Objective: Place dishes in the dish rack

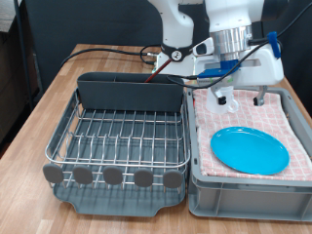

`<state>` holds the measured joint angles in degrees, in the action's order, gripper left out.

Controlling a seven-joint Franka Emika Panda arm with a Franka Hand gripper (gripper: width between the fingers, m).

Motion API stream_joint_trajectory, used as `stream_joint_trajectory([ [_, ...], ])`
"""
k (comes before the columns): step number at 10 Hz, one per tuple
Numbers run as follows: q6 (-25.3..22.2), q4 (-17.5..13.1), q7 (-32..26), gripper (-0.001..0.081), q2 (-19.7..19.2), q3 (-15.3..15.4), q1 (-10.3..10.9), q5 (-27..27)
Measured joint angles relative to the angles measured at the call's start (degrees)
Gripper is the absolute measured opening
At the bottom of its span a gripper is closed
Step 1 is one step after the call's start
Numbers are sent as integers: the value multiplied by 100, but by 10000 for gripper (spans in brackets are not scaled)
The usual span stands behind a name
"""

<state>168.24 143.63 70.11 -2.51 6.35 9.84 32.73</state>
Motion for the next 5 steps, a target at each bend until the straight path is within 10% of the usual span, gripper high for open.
stream_joint_trajectory([
  [5,106,75,-1551,802,-230,86,-51,1453],
])
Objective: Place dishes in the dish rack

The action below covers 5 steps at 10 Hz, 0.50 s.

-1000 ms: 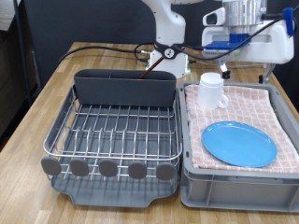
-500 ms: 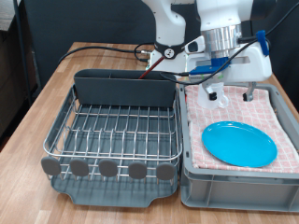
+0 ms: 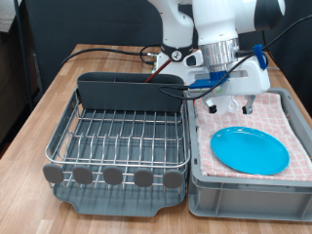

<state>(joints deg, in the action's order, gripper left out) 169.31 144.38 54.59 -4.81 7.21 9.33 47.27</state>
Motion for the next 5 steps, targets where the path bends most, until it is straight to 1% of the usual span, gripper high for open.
stream_joint_trajectory([
  [3,38,-27,-514,802,-147,23,0,442],
  [5,40,-111,-809,802,-280,30,-1,706],
])
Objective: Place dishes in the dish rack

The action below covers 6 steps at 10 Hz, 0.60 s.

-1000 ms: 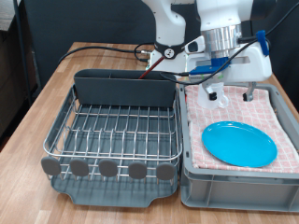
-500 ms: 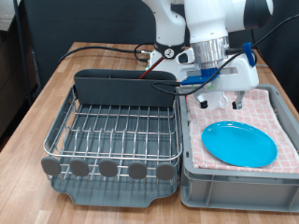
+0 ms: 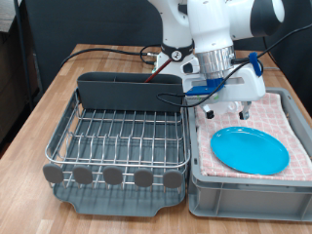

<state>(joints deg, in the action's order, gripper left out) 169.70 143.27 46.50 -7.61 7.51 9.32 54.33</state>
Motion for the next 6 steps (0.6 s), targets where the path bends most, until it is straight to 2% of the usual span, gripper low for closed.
stream_joint_trajectory([
  [3,8,-208,-405,802,-247,9,-9,367],
  [6,8,-407,-582,802,-490,10,-18,501],
])
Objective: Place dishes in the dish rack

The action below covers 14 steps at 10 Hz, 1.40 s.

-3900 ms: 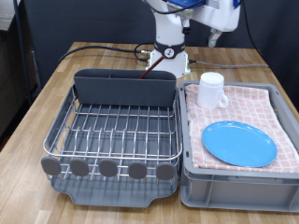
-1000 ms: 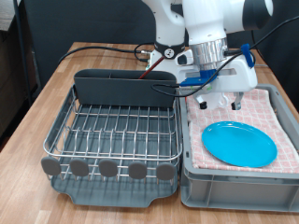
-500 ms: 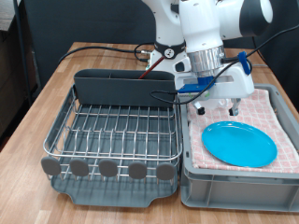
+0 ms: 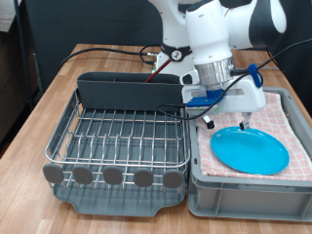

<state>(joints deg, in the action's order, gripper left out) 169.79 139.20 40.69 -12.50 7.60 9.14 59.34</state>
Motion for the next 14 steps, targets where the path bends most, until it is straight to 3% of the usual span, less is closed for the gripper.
stream_joint_trajectory([
  [7,55,-304,-189,802,-267,48,4,180],
  [8,61,-314,-187,593,-269,49,10,176],
  [9,65,-322,-185,593,-269,49,22,173],
  [10,66,-331,-185,411,-269,49,30,171],
  [11,67,-337,-185,411,-270,54,32,171],
  [12,87,-339,-188,247,-270,66,32,175],
  [13,121,-359,-237,247,-276,102,26,228],
  [14,141,-385,-338,73,-278,144,15,308],
])
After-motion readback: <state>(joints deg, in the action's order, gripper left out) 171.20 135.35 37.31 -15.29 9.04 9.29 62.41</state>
